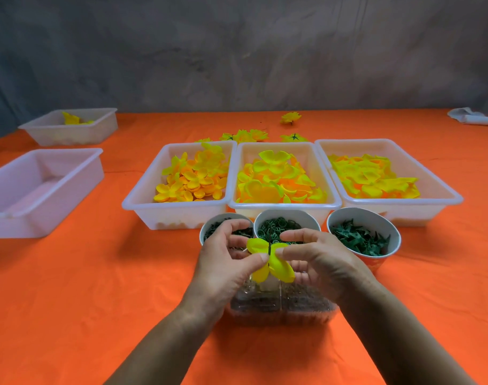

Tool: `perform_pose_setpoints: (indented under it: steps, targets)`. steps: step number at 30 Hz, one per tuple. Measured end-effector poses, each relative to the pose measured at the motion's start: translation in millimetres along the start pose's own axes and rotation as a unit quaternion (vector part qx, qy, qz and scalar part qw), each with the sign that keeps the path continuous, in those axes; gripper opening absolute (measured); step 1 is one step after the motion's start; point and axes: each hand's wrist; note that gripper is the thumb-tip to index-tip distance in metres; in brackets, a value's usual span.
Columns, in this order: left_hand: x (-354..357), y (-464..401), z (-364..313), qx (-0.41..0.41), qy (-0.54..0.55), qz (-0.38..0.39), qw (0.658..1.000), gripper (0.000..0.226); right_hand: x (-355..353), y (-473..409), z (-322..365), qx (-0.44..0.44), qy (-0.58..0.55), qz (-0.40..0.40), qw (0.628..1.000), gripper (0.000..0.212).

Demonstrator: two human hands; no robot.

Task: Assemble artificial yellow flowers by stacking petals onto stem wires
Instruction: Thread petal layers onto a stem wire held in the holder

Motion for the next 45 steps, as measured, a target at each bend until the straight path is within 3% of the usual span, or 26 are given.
perform_pose_setpoints:
  steps: [4, 10, 14, 17, 21, 28, 32, 41, 43, 45]
  targets:
    - [1.7, 2.8, 4.3, 0.127, -0.114, -0.044, 0.984, 0.023, -2.6, 2.8, -2.3, -0.01, -0.014, 0.01, 1.0, 0.033]
    - [4.6, 0.2, 5.5, 0.146, -0.107, -0.038, 0.983, 0.02, -9.8, 5.8, -3.1, -0.047, 0.103, -0.018, 0.993, 0.02]
    - [3.0, -1.6, 4.7, 0.143, -0.102, -0.028, 0.984, 0.022, -28.8, -6.4, 7.5, -0.172, 0.223, -0.135, 0.95, 0.014]
    - [2.9, -1.5, 4.6, 0.135, -0.089, -0.021, 0.987, 0.022, -36.9, -26.0, 15.4, -0.225, 0.324, -0.169, 0.903, 0.013]
    - [3.0, -2.4, 6.2, 0.132, -0.084, -0.023, 0.987, 0.023, -36.0, -59.3, 18.2, -0.216, 0.458, -0.127, 0.853, 0.011]
    - [3.3, -3.8, 8.1, 0.129, -0.072, -0.02, 0.989, 0.023, -19.1, -97.5, 14.5, -0.193, 0.602, -0.022, 0.774, 0.027]
    - [2.8, -3.5, 8.5, 0.131, -0.068, -0.013, 0.989, 0.023, -16.2, -101.4, 15.0, -0.199, 0.664, -0.016, 0.721, 0.033]
    - [3.1, -3.0, 10.5, 0.136, -0.053, -0.019, 0.989, 0.02, -22.7, -101.6, 6.1, -0.226, 0.716, -0.027, 0.66, 0.026]
    - [3.0, -3.0, 11.0, 0.139, -0.055, -0.021, 0.989, 0.021, -23.9, -99.7, 6.2, -0.232, 0.712, -0.031, 0.662, 0.026]
    - [3.1, -3.3, 11.4, 0.139, -0.06, -0.025, 0.988, 0.022, -26.4, -96.2, 6.7, -0.243, 0.679, -0.049, 0.691, 0.025]
Point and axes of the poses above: each hand's wrist, its own y-axis away from the middle knuckle, its own x-axis out of the palm, z = x × y, and after that the axes turned 3 degrees about z, right-handed
